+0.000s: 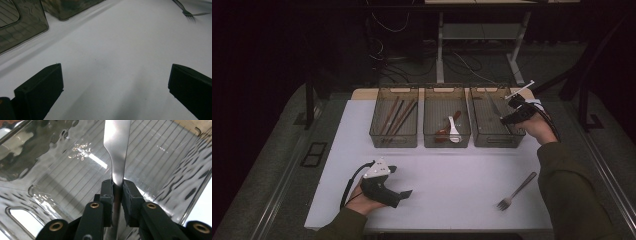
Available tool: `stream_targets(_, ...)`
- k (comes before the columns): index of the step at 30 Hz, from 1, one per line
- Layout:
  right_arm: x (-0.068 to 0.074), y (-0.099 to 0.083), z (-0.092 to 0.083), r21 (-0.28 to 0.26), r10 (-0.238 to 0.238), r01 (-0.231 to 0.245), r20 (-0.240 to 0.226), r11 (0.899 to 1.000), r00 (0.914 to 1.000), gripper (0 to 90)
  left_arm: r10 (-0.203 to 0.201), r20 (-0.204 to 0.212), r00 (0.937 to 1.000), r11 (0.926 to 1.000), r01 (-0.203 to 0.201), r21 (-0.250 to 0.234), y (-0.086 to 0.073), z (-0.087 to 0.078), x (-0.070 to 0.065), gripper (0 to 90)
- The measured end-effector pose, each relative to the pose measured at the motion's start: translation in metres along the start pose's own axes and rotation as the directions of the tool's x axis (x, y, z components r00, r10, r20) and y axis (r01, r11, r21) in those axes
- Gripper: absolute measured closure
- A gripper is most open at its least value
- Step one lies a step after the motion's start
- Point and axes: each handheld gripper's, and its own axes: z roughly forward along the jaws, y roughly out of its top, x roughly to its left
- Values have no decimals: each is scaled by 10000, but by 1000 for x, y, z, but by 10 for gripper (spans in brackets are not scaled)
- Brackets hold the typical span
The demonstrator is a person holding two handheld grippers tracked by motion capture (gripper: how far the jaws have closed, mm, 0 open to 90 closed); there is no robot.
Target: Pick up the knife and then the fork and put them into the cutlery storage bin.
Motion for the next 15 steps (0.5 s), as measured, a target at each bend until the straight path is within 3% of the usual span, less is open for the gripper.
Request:
stream_targets(6, -1, -1, -14, -879, 269, -280, -132, 9957, 9996, 647, 64, -22, 10000, 10000, -63, 37, 0, -1, 1, 0)
stream_targets(10, 1, -7, -32, -1581, 377, -461, -555, 9863, 9977, 547, 63, -18, 10000, 10000, -63, 53, -1, -2, 1, 0)
stream_targets(15, 13, -23, -51, -2141, -57, -136, -895, 9767, 9960, 498, 83, -19, 10000, 9999, -83, 117, -2, -2, 0, 0)
